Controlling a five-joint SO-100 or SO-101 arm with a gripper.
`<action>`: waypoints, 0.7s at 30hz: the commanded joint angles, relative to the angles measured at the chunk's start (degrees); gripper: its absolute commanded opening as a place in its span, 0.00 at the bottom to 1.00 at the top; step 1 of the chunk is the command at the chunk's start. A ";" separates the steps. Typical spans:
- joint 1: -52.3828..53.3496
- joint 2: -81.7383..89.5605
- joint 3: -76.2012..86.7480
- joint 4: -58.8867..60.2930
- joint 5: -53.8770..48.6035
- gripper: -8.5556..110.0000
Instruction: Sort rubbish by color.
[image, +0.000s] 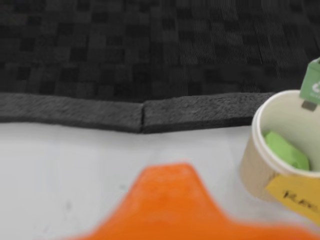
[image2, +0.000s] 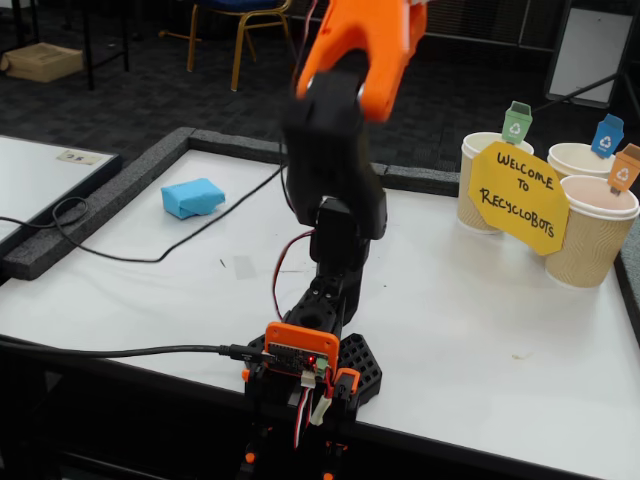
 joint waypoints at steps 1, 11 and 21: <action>-4.31 16.26 6.77 0.26 -1.23 0.07; -28.48 22.85 12.74 8.61 -1.23 0.07; -39.73 22.94 17.58 11.51 -1.23 0.07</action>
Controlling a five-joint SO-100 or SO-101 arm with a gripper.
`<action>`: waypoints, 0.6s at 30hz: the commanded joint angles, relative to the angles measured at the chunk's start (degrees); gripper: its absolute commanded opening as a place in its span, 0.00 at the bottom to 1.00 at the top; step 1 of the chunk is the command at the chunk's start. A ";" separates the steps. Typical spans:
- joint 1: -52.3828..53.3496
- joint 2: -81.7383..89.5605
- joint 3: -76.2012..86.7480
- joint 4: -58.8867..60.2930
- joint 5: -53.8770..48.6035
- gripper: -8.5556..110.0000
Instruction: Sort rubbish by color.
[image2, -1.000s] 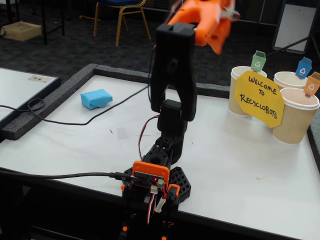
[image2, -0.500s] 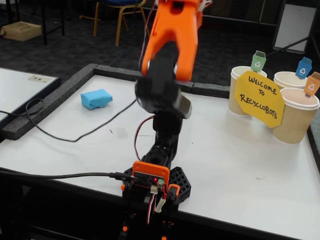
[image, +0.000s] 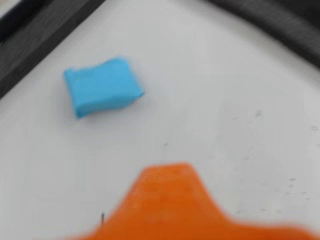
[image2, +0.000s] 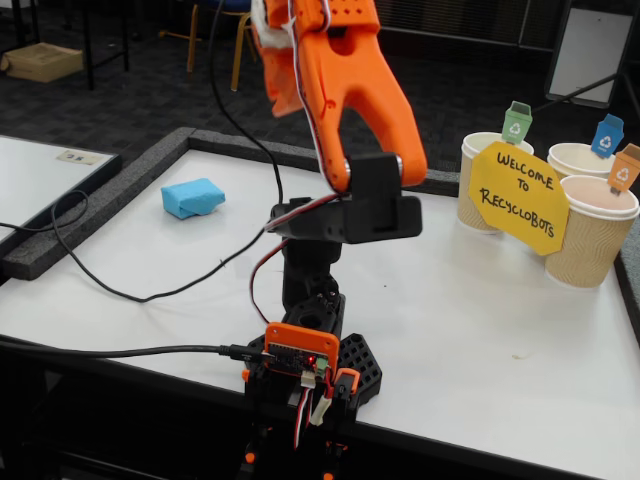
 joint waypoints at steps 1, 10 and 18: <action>-2.90 2.11 -1.41 -0.26 -1.23 0.07; -4.57 3.96 2.81 -4.04 -1.23 0.07; -6.33 -3.96 3.34 -10.20 -1.23 0.07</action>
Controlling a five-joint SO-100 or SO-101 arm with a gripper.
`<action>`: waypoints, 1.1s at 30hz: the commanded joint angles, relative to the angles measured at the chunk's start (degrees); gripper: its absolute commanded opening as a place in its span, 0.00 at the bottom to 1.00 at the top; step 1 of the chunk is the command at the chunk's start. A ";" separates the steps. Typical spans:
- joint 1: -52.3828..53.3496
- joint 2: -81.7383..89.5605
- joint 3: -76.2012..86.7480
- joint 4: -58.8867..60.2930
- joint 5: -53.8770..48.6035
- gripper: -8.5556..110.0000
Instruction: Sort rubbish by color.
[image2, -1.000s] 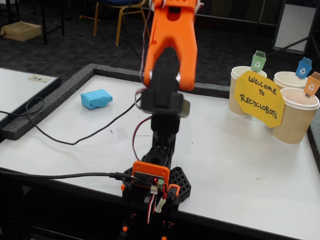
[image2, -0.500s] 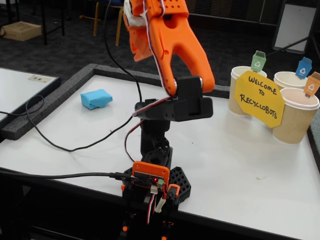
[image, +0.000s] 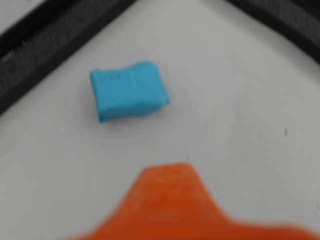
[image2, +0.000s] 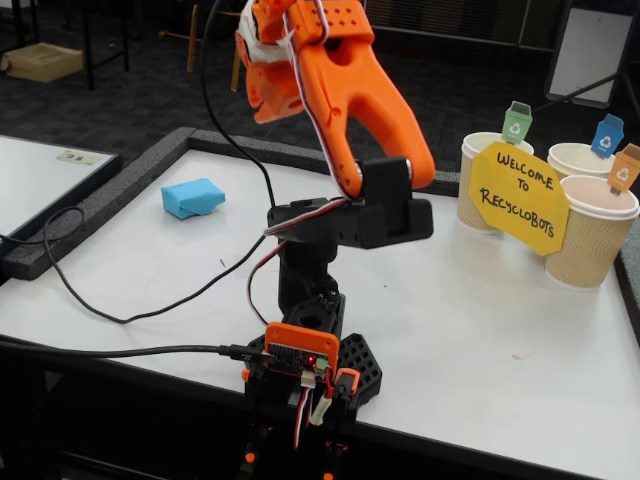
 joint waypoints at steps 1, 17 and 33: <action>-1.93 -6.50 -1.85 -3.60 -1.23 0.07; -5.80 -46.93 -15.38 -14.85 -1.23 0.14; -5.80 -66.62 -34.98 -18.37 -1.23 0.23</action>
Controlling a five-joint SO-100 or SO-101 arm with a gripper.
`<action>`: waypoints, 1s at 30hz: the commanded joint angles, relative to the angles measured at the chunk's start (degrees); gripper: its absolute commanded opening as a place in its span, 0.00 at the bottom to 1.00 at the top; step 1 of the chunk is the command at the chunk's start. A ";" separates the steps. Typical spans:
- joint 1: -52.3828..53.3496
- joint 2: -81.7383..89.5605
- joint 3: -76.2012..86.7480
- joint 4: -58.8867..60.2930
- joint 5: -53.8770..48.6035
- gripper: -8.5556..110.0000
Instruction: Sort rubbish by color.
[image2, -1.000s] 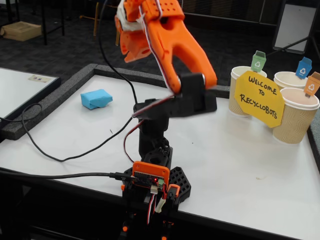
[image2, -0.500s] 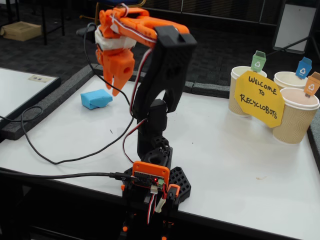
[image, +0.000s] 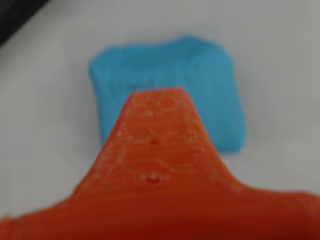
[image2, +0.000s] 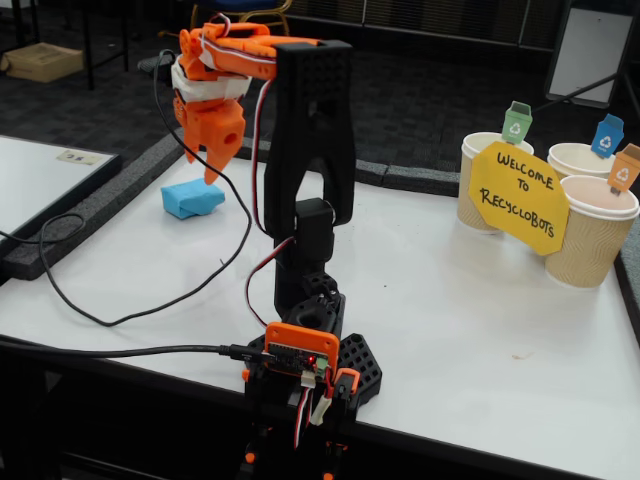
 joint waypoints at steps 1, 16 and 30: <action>-0.79 -0.18 -9.67 -1.41 -1.23 0.24; -0.79 -8.44 -11.69 -4.31 -1.23 0.32; -0.79 -13.10 -10.99 -7.82 -0.62 0.12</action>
